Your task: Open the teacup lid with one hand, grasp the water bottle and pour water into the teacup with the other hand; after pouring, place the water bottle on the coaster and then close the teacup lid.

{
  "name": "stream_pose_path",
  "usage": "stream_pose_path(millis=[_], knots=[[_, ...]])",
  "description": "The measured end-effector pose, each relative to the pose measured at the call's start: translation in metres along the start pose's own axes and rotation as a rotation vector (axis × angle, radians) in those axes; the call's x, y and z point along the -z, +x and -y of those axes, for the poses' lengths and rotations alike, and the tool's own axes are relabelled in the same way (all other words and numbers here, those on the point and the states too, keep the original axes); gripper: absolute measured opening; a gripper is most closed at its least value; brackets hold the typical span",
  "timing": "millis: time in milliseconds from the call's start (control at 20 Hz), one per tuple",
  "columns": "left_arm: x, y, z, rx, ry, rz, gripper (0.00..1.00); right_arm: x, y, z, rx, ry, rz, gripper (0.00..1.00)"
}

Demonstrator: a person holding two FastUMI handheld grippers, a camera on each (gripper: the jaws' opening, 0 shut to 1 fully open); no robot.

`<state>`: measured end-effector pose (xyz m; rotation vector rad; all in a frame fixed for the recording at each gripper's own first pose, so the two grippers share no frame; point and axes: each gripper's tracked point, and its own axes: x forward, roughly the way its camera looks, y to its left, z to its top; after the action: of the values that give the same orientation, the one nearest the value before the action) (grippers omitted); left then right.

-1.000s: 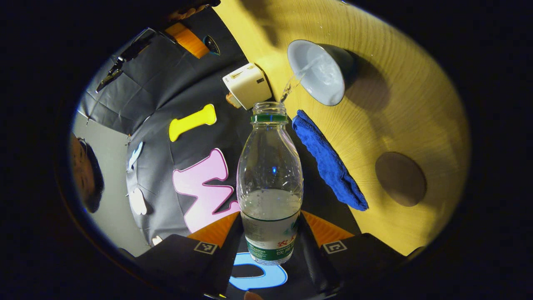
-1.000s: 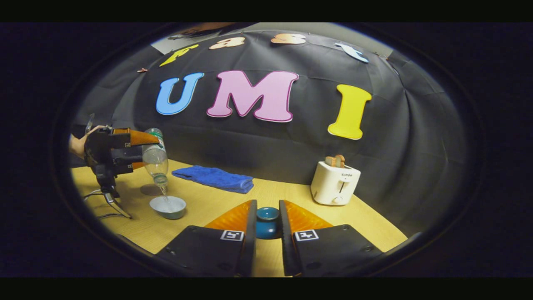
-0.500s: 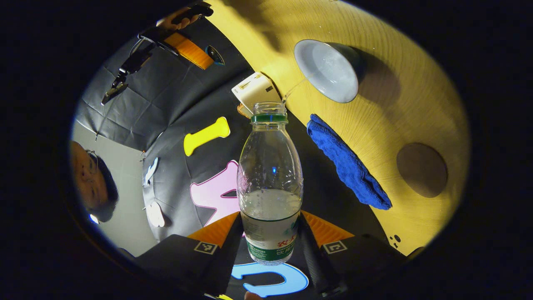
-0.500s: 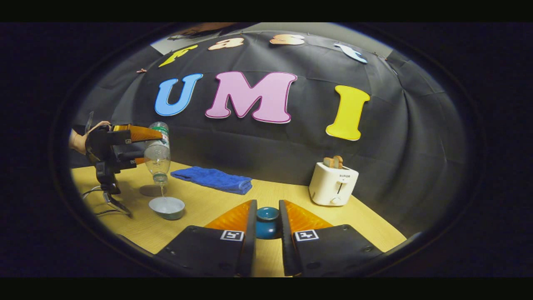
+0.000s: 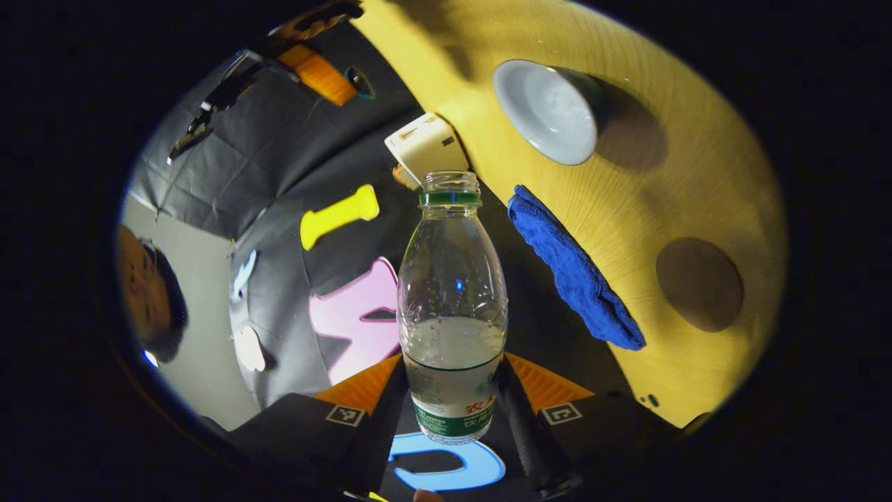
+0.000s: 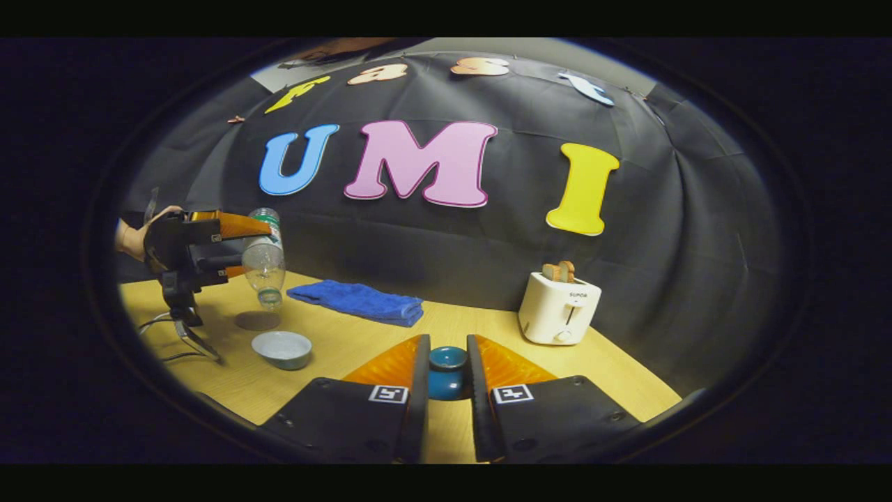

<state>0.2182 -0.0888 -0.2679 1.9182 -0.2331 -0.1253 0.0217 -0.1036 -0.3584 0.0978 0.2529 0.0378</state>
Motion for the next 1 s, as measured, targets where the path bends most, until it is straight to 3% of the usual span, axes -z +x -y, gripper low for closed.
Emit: stream_pose_path(millis=[350,650,850,1000], knots=[[0.016,-0.009,-0.016,0.06,-0.754,-0.096,0.76,0.0,0.002,-0.011,-0.01,0.002,-0.001,0.3],[0.02,0.002,-0.002,0.129,-1.532,-0.136,0.76,0.001,0.004,-0.014,-0.014,0.008,-0.007,0.3],[0.021,0.003,0.025,0.14,-1.857,-0.171,0.76,0.001,0.006,-0.016,-0.016,0.009,-0.008,0.3],[0.022,0.001,0.043,0.167,-1.989,-0.2,0.76,0.002,0.006,-0.018,-0.018,0.006,-0.01,0.3]])
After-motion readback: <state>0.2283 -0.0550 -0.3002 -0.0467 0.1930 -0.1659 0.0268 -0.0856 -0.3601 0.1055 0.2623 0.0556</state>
